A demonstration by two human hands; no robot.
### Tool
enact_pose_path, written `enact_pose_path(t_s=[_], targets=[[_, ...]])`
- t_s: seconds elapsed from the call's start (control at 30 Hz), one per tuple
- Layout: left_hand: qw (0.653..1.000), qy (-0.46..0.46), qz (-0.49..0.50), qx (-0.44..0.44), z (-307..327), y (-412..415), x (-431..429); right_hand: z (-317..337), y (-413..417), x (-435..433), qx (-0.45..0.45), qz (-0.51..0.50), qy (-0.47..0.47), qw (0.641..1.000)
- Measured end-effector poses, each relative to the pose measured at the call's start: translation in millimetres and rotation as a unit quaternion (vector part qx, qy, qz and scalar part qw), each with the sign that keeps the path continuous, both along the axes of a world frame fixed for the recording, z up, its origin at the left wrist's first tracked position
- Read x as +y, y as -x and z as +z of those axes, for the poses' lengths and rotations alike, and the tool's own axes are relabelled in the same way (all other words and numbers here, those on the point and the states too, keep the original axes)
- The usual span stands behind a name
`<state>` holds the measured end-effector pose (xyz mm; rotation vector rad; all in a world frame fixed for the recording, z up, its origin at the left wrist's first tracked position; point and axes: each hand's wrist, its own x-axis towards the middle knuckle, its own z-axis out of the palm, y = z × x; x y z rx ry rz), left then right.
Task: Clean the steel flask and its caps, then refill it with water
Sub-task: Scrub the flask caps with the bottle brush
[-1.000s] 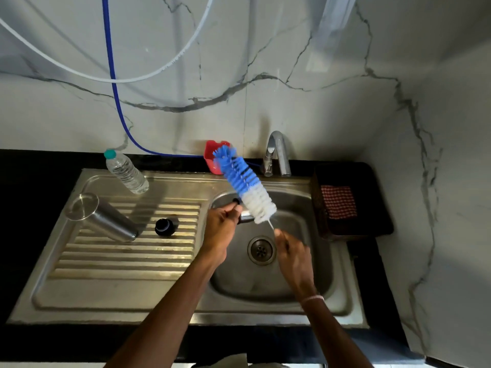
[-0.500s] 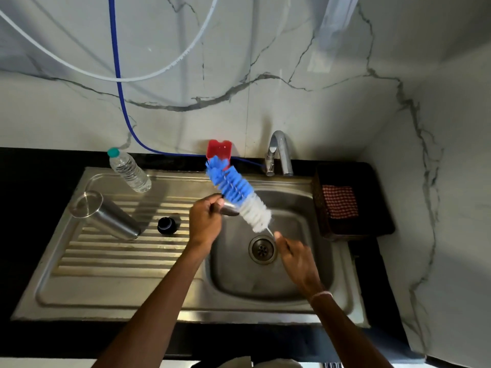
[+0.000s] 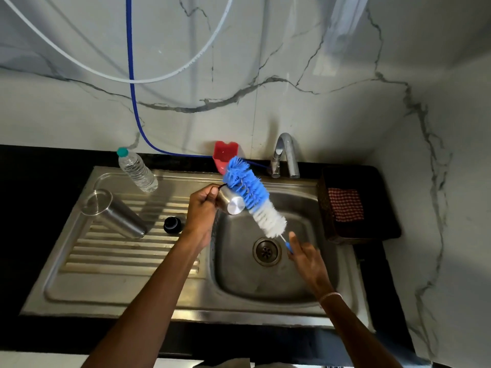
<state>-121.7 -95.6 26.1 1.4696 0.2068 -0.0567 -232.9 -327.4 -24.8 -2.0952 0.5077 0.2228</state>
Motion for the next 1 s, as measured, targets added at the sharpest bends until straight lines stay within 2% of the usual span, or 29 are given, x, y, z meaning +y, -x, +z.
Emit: enact_pose_path(t_s=[0.17,0.4,0.5,0.6,0.73,0.9,1.0], targets=[[0.999,0.006,-0.033,0.036,-5,12,-15,24,-27,18,-0.042,-0.016,0.024,0.999],[0.983,0.134,0.072,0.099,7,-3,-6,0,7,17,-0.011,0.003,0.066,0.998],[0.978,0.172,0.065,0.101,2,6,-22,16,-14,32,0.044,-0.020,-0.004,0.999],[0.977,0.176,0.071,0.094,3,6,-31,29,-29,41,0.037,-0.038,-0.021,0.998],[0.971,0.192,0.114,0.081,9,-6,-23,18,0,47,0.059,-0.023,-0.062,0.996],[0.990,0.121,0.044,0.051,-2,16,-44,51,-13,59,0.070,-0.029,-0.206,0.976],[0.988,0.142,0.034,0.043,2,8,-39,50,0,57,0.088,-0.001,-0.202,0.976]])
